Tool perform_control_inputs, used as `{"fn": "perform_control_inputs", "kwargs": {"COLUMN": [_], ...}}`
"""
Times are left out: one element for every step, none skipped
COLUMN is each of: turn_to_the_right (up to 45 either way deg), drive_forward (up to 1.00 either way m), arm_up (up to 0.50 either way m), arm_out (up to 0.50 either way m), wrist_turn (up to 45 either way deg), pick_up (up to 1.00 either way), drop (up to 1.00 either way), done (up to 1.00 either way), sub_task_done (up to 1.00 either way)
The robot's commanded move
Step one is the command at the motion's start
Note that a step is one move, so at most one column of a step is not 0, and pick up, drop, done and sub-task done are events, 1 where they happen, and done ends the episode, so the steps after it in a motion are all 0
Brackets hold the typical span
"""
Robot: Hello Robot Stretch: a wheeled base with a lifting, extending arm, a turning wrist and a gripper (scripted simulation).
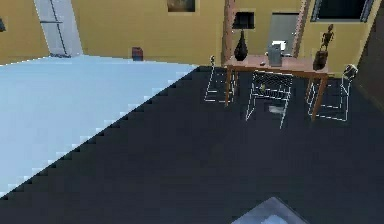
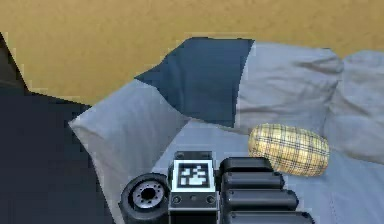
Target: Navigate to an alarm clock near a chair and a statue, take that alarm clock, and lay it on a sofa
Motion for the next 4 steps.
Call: {"fn": "perform_control_inputs", "kwargs": {"turn_to_the_right": [45.0,12.0,0.0,0.0], "drive_forward": [0.00,0.00,0.00,0.00], "arm_up": [0.00,0.00,0.00,0.00], "arm_out": [0.00,0.00,0.48,0.00], "wrist_turn": [0.0,0.0,0.0,45.0], "pick_up": [0.00,0.00,0.00,0.00], "drop": [0.00,0.00,0.00,0.00], "done": [0.00,0.00,0.00,0.00], "sub_task_done": [0.00,0.00,0.00,0.00]}}
